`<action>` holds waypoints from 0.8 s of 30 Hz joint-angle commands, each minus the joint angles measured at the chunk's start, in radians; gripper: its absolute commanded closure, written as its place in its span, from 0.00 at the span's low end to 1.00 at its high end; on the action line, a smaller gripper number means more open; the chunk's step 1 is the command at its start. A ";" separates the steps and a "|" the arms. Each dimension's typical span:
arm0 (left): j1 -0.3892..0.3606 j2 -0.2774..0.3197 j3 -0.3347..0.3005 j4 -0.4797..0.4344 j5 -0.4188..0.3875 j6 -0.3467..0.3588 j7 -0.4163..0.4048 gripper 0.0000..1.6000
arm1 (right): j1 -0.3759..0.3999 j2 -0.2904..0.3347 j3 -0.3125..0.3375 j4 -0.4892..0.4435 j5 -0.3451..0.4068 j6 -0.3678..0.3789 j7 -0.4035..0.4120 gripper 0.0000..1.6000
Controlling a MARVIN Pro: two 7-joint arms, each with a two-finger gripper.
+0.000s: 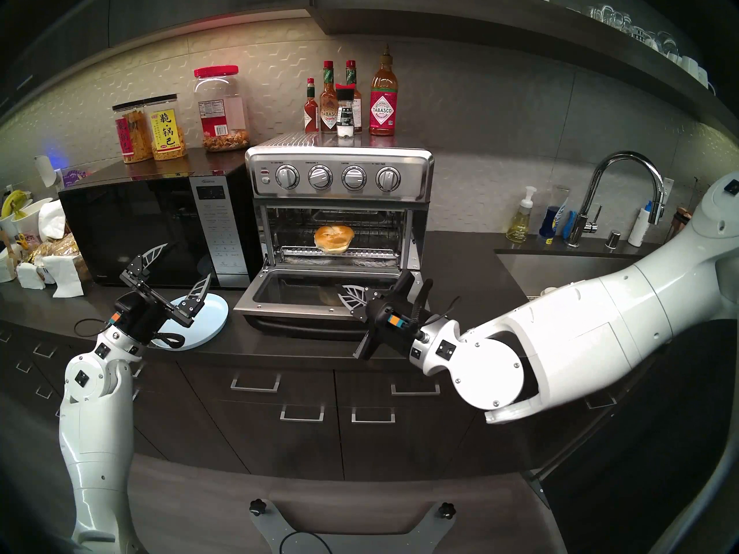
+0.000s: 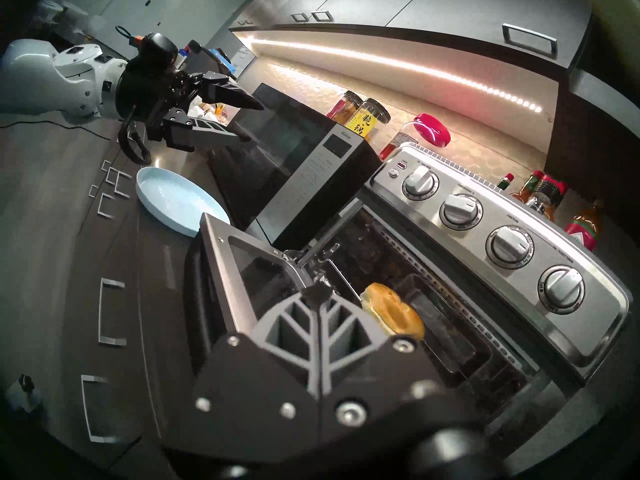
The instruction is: Open the oven and place the bagel inside on the rack
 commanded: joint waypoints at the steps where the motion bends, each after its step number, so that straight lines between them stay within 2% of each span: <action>1: -0.009 0.002 0.001 -0.017 -0.007 -0.002 -0.001 0.00 | -0.007 -0.060 0.046 0.040 0.050 0.012 0.028 1.00; 8: -0.009 0.002 0.001 -0.017 -0.007 -0.002 -0.001 0.00 | -0.022 -0.088 0.081 0.077 0.105 0.019 0.068 1.00; 14: -0.009 0.002 0.001 -0.017 -0.007 -0.002 -0.001 0.00 | -0.004 -0.071 0.099 0.080 0.162 0.000 0.129 1.00; 18: -0.009 0.002 0.001 -0.017 -0.007 -0.002 -0.001 0.00 | 0.012 -0.059 0.111 0.075 0.211 -0.012 0.178 1.00; 19: -0.009 0.002 0.001 -0.017 -0.007 -0.002 -0.001 0.00 | 0.013 -0.057 0.117 0.075 0.242 -0.015 0.201 1.00; 24: -0.009 0.002 0.001 -0.017 -0.007 -0.002 -0.002 0.00 | 0.001 -0.076 0.143 0.097 0.316 -0.001 0.235 1.00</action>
